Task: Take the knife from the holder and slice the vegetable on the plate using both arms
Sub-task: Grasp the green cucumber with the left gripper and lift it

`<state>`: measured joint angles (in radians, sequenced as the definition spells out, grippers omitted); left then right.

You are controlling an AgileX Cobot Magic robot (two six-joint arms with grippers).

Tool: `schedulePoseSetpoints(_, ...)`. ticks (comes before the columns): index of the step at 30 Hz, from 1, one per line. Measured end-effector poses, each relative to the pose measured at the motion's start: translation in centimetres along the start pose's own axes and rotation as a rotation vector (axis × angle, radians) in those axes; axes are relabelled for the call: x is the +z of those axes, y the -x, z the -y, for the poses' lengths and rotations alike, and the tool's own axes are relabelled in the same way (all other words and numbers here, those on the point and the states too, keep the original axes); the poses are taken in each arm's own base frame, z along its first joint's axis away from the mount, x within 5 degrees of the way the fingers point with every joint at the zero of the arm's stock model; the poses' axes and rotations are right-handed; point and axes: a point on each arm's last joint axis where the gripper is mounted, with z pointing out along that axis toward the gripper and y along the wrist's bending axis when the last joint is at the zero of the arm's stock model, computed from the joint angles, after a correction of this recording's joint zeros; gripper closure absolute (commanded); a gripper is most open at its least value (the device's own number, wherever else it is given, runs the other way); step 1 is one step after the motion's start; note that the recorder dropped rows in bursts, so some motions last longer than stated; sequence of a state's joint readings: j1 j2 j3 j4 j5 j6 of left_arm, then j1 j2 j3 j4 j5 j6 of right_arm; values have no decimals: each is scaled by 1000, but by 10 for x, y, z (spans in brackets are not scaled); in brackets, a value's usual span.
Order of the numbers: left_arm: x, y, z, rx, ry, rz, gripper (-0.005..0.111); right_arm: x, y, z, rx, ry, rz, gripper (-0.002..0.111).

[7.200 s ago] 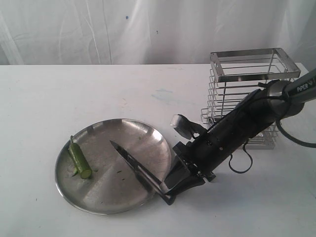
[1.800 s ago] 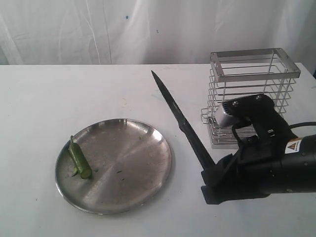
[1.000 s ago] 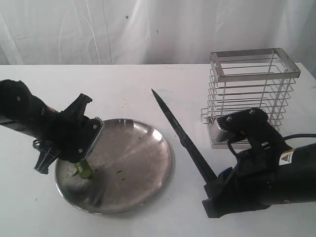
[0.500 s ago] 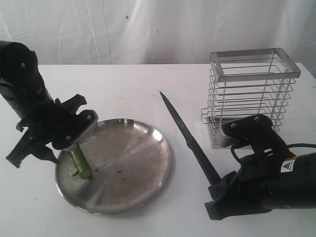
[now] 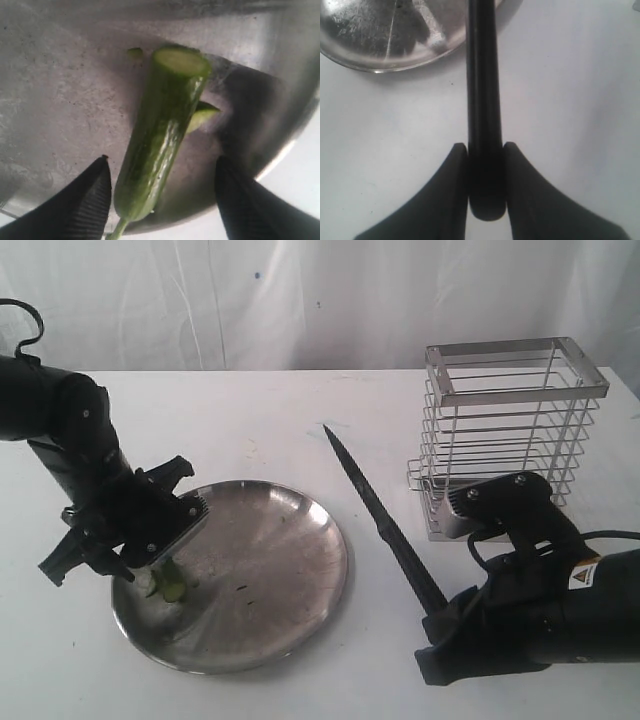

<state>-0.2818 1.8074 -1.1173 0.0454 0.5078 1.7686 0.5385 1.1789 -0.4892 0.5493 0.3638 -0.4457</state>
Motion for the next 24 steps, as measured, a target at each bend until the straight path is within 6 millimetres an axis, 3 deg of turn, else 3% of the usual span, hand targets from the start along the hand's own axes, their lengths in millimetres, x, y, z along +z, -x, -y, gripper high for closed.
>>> schedulePoseSetpoints(6,17,-2,-5,-4,22,-5,48,0,0,0,0,0,0,108)
schedulePoseSetpoints(8,19,-2,-7,-6,35,-8,63,0,0,0,1,0,0,108)
schedulePoseSetpoints(12,20,-3,-7,-20,36,-12,105,0,0,0,1,0,0,108)
schedulePoseSetpoints(17,11,-3,-9,-200,65,-9,106,0,0,0,1,0,0,108)
schedulePoseSetpoints(24,-1,4,-14,-603,118,86,106,0,0,0,1,0,0,108)
